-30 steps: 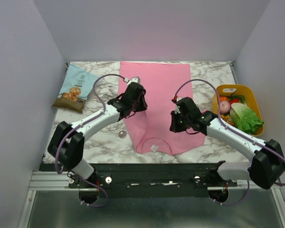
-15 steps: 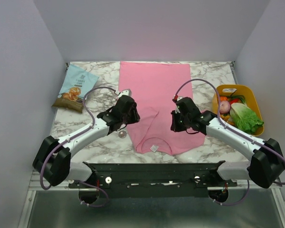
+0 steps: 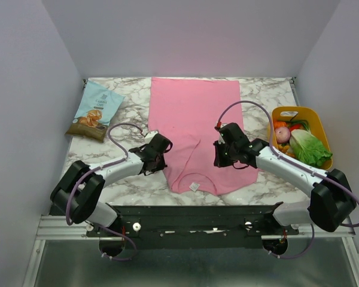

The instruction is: Pin the brooch onto the clothing

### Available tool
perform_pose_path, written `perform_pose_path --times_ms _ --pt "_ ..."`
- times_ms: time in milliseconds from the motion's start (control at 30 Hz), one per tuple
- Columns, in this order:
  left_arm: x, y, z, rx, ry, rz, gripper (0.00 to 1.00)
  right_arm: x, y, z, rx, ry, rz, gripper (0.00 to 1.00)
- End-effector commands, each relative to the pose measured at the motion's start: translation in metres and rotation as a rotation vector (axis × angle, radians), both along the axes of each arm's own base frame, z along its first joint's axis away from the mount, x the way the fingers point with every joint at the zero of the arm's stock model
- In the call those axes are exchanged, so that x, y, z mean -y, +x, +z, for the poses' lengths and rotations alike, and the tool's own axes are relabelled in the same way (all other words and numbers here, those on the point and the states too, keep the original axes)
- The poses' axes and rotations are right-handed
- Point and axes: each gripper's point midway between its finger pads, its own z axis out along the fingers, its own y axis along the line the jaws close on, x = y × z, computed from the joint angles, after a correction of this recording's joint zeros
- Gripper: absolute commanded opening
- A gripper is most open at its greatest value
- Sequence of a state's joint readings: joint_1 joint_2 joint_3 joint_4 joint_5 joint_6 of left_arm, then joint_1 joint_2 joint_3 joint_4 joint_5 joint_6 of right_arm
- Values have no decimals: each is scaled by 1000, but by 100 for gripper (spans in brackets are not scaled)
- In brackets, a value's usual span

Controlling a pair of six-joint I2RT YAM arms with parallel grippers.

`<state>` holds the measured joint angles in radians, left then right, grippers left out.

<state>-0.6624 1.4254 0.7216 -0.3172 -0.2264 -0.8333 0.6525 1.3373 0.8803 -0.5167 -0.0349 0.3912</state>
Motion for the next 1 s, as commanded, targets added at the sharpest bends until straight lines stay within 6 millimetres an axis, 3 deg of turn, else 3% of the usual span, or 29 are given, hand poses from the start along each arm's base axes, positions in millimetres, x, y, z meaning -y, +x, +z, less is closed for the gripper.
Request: perform_pose_path --times_ms 0,233,333,667,833,967 --pt "-13 3 -12 -14 65 64 0 2 0 -3 9 -2 5 10" --pt "-33 -4 -31 -69 86 140 0 3 0 -4 9 -9 5 11" --pt "-50 -9 -34 -88 92 194 0 4 1 -4 12 -12 4 10" --pt "-109 -38 -20 -102 91 348 0 1 4 -2 15 -12 17 10" --pt "-108 -38 -13 -58 73 303 0 -3 7 -2 17 -6 31 11" --pt "-113 -26 -5 -24 110 326 0 -4 6 -1 20 4 39 10"
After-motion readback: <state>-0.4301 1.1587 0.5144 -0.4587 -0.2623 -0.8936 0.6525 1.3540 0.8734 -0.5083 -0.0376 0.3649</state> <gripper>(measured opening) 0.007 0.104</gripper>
